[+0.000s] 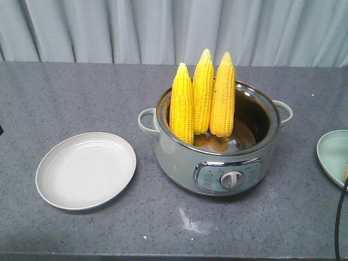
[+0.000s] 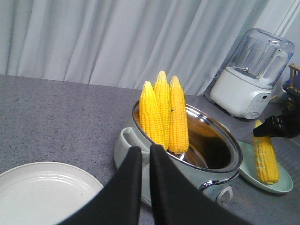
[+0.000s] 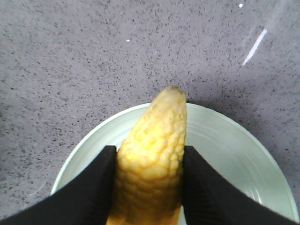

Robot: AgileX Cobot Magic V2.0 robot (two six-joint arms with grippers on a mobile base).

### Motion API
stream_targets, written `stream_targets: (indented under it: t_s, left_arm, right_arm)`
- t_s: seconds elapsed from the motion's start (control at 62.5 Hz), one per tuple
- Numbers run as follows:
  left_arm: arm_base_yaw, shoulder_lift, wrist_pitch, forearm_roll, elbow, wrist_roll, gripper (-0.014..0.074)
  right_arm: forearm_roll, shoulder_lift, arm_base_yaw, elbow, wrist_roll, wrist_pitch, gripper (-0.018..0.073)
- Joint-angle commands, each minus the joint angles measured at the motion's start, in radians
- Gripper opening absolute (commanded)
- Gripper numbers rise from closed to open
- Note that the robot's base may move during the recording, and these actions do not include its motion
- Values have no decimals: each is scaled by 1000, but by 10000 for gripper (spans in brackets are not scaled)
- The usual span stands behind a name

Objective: Distribute corn equally
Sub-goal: 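Release the cob and withdraw the right gripper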

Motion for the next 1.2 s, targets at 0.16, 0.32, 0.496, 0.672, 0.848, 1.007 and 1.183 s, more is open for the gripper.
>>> stream_targets:
  t_s: [0.16, 0.32, 0.496, 0.672, 0.848, 1.007, 1.183]
  left_arm:
    - [-2, 10, -24, -49, -33, 1, 41]
    - [-2, 10, -24, -49, -33, 1, 41]
    - [-2, 10, -26, -50, -33, 1, 45]
    - [-2, 10, -25, -51, -33, 1, 46]
    - [-2, 10, -33, -54, -33, 1, 53]
    - [-2, 12, -82, -72, -45, 1, 70]
    - [-2, 122, -52, -73, -138, 2, 135]
  right_arm:
    - [-15, -4, -6, -28, 0, -56, 38]
    - [-15, -4, -6, -28, -4, -53, 185]
    - [-15, -4, -6, -28, -1, -53, 453]
    - [-14, -4, -6, -32, 32, -65, 585]
    - [14, -29, -6, -83, 64, 0, 577]
    - [148, -102, -6, -134, 35, 98, 567]
    - [291, -239, -6, -150, -34, 208, 567]
